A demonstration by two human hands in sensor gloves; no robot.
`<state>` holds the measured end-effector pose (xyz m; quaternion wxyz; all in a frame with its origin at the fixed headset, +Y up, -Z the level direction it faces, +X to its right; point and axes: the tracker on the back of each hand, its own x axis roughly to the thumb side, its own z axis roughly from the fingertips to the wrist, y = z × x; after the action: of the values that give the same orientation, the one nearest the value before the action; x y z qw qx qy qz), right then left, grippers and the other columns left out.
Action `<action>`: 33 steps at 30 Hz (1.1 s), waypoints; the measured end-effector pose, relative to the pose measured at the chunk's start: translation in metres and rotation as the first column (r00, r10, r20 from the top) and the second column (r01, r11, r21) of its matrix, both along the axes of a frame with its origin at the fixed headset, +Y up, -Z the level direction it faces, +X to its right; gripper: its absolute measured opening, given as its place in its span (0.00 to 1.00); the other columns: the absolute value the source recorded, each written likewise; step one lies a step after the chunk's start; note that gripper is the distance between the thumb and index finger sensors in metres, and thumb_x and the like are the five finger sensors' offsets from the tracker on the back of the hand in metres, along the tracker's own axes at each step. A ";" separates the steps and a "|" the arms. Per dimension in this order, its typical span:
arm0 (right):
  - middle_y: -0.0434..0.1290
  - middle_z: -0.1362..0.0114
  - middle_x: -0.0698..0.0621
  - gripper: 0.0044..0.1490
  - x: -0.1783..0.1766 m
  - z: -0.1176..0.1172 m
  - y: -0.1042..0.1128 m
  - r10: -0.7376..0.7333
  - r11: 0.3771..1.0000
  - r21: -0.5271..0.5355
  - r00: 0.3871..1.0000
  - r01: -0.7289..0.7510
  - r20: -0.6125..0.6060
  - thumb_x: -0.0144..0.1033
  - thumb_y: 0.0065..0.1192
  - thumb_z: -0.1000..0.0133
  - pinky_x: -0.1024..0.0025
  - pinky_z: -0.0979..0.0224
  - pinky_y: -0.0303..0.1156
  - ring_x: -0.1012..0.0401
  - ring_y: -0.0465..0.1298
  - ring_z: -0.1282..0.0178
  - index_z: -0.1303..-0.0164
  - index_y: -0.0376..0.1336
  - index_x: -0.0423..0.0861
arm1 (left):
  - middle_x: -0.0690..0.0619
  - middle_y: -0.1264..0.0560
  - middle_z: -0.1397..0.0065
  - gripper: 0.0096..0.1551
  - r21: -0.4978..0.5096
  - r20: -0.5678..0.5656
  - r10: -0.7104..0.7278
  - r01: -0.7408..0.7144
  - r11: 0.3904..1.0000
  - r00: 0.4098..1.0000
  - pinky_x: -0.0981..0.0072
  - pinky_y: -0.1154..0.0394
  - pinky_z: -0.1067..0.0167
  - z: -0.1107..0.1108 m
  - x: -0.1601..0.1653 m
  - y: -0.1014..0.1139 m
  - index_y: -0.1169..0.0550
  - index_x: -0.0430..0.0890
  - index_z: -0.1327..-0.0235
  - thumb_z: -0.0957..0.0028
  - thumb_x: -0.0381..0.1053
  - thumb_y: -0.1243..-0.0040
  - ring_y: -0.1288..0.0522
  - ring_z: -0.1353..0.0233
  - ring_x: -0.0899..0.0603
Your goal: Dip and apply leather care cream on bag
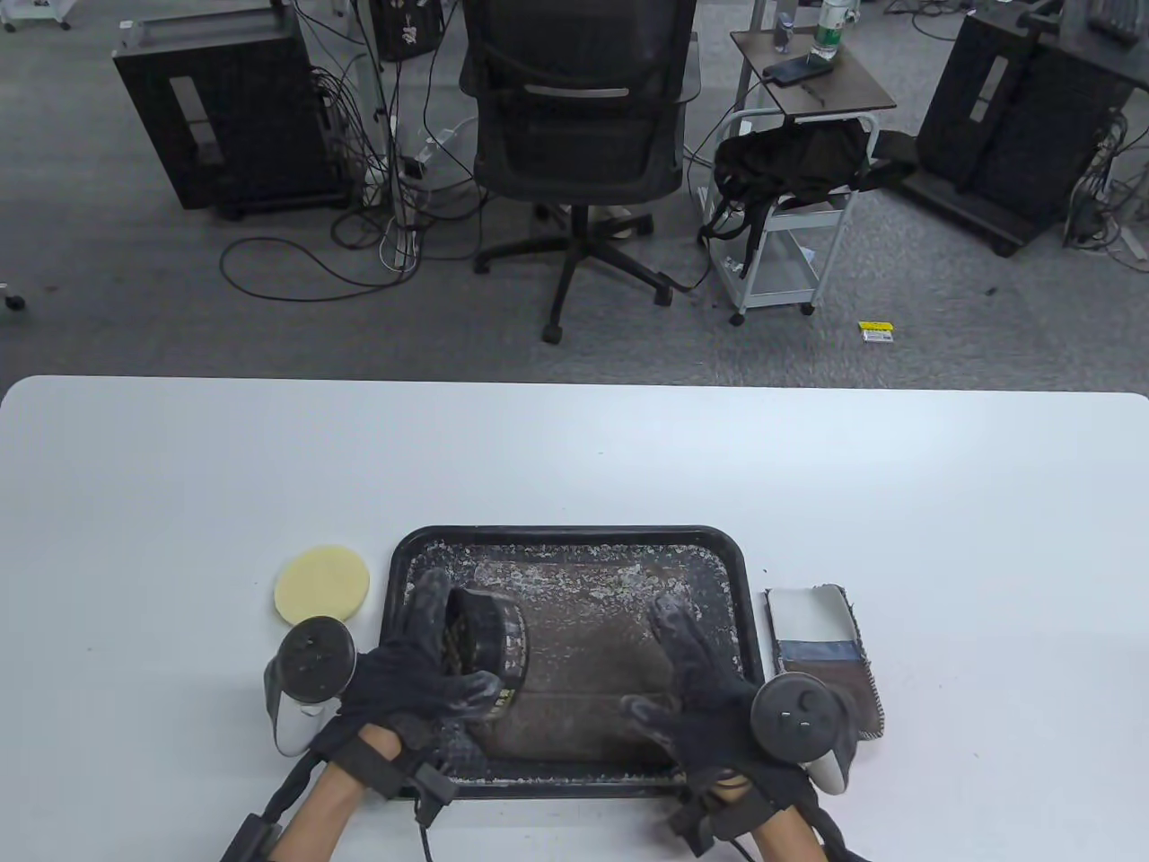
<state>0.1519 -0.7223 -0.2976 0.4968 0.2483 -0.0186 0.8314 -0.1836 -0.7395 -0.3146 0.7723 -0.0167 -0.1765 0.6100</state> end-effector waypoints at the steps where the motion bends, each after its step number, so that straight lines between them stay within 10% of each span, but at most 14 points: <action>1: 0.45 0.11 0.45 0.64 -0.009 0.001 -0.004 -0.033 0.999 -0.043 0.998 0.031 -0.051 0.65 0.67 0.52 0.30 0.23 0.56 0.40 0.57 0.15 0.13 0.40 0.55 | 0.42 0.57 0.19 0.75 0.008 0.032 0.053 -0.053 0.999 0.998 0.25 0.35 0.35 0.001 0.008 -0.003 0.55 0.49 0.26 0.71 0.79 0.25 0.50 0.20 0.26; 13: 0.21 0.17 0.41 0.81 -0.047 0.009 -0.035 -0.419 0.860 -0.427 0.864 0.279 -0.279 0.74 0.67 0.55 0.21 0.27 0.50 0.30 0.36 0.18 0.21 0.17 0.57 | 0.44 0.61 0.18 0.75 -0.047 0.280 0.286 -0.285 0.957 0.916 0.25 0.37 0.32 0.024 0.073 -0.016 0.60 0.52 0.27 0.68 0.79 0.28 0.56 0.18 0.27; 20: 0.27 0.16 0.36 0.82 -0.050 0.011 -0.033 -0.395 0.866 -0.405 0.899 0.294 -0.191 0.72 0.72 0.55 0.34 0.28 0.68 0.27 0.46 0.19 0.18 0.22 0.52 | 0.44 0.58 0.18 0.72 -0.108 0.245 0.294 -0.276 0.955 0.924 0.27 0.33 0.35 0.022 0.068 -0.023 0.55 0.52 0.25 0.67 0.81 0.29 0.51 0.19 0.27; 33: 0.33 0.16 0.34 0.82 -0.049 0.009 -0.034 -0.390 0.870 -0.385 0.907 0.308 -0.156 0.71 0.76 0.58 0.32 0.30 0.70 0.24 0.51 0.21 0.16 0.28 0.50 | 0.42 0.53 0.18 0.71 -0.161 0.209 0.237 -0.206 0.965 0.949 0.29 0.27 0.40 0.020 0.061 -0.023 0.51 0.52 0.24 0.68 0.82 0.28 0.45 0.21 0.25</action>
<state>0.1033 -0.7566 -0.2889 0.6746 0.2419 0.1430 0.6826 -0.1221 -0.7623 -0.2944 0.6706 -0.1191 -0.2217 0.6978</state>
